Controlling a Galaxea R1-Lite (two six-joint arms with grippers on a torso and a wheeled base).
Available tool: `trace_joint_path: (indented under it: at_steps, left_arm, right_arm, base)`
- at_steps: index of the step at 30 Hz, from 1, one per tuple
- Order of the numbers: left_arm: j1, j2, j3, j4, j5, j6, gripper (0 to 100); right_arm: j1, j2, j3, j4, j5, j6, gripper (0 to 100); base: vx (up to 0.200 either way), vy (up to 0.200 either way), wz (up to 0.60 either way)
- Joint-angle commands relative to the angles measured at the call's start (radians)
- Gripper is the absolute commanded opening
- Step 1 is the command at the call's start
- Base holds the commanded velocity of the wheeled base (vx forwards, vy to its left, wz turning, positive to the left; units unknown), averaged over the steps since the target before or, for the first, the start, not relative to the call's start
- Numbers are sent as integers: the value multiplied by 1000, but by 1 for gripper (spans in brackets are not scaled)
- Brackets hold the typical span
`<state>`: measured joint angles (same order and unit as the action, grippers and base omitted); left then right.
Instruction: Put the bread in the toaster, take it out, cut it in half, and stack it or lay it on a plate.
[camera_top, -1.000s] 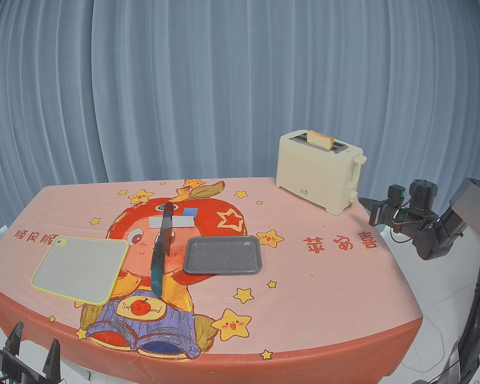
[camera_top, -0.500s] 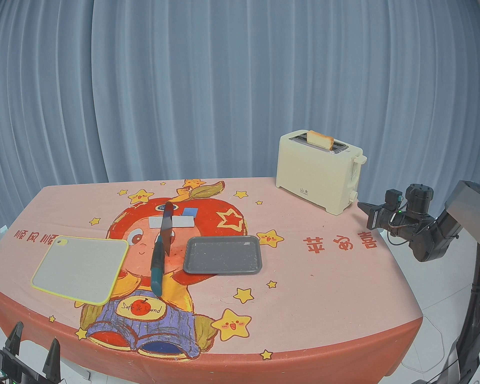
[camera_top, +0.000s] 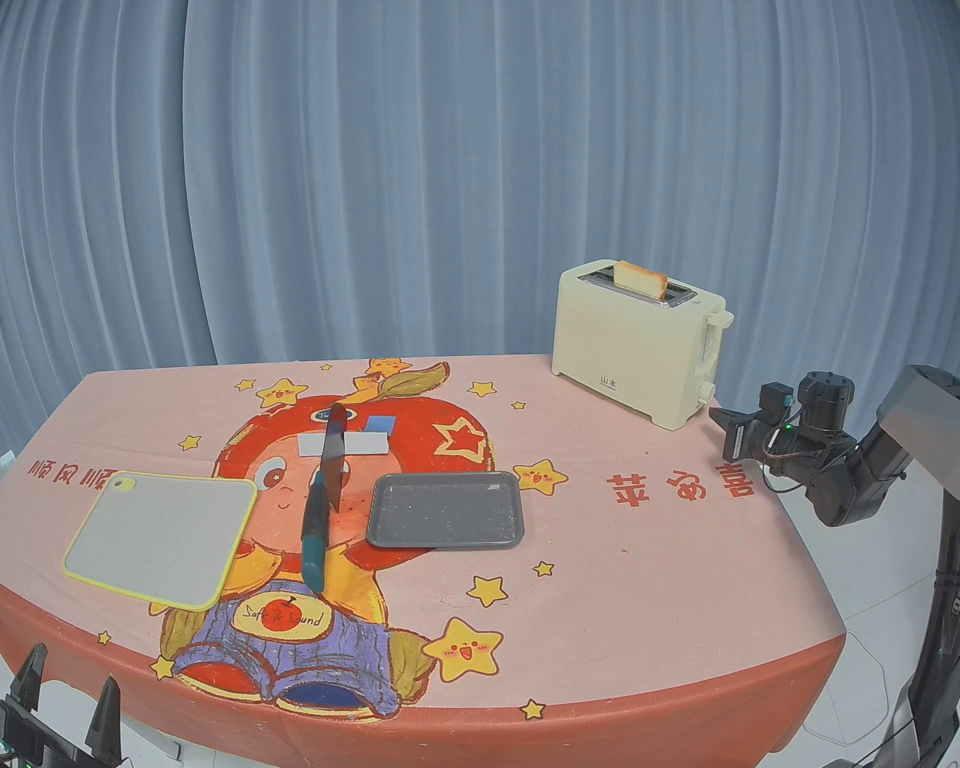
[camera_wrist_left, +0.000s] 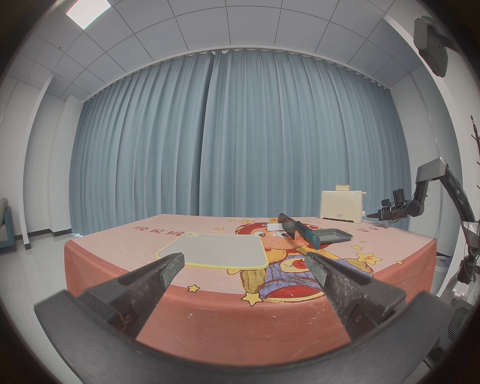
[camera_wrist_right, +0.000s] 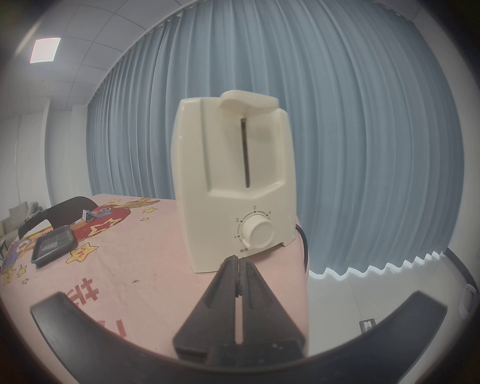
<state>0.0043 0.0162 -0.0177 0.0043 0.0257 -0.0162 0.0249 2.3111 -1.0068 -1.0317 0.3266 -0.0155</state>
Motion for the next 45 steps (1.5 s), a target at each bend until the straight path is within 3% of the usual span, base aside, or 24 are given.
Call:
trace_joint_path:
  at_steps: [1,8,11,21,45]
  left_arm:
    - [0,-16,18,-1,0,-1,100]
    - [0,-16,18,0,0,-1,100]
    - [0,-16,18,0,0,-1,100]
    - [0,-16,18,0,0,-1,100]
    - [0,-16,18,-1,0,-1,100]
  right_arm:
    - [27,4,-1,4,-26,-1,0]
    - [47,45,-49,12,-106,2,0]
    - [43,45,-56,18,-118,6,0]
    - [36,70,-111,48,-127,11,0]
    - [33,64,-115,38,-129,12,0]
  base:
    - [0,0,0]
    - [0,0,0]
    - [0,0,0]
    - [0,0,0]
    - [0,0,0]
